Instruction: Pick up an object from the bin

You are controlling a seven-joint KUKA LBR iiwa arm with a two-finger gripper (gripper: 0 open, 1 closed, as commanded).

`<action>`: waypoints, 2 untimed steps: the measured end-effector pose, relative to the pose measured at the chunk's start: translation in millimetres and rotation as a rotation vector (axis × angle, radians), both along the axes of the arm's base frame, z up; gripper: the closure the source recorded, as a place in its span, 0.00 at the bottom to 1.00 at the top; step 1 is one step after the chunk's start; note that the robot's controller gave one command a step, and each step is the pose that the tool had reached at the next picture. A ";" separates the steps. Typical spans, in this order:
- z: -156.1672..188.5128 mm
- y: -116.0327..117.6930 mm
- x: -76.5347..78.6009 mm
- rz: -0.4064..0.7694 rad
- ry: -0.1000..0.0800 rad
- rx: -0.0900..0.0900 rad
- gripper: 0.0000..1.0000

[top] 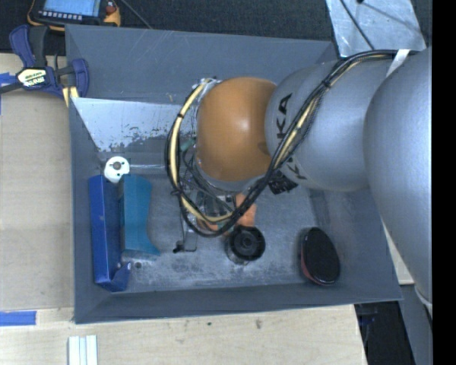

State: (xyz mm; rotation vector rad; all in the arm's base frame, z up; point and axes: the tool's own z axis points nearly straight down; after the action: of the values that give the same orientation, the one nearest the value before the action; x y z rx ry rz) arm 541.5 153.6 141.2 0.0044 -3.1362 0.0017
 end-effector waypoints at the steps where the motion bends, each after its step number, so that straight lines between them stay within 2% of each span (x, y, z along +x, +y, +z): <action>1: 4.8 -0.5 1.9 -0.003 -0.008 0.002 0.00; 2: -9.8 -44.2 37.3 0.045 -0.011 0.004 0.00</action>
Offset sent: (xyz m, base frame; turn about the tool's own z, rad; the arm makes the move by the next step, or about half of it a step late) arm 0.0596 -0.0802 -0.0217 -0.0602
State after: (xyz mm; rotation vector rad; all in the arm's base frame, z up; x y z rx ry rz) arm 578.8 109.4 131.4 0.0746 -3.1462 -0.0051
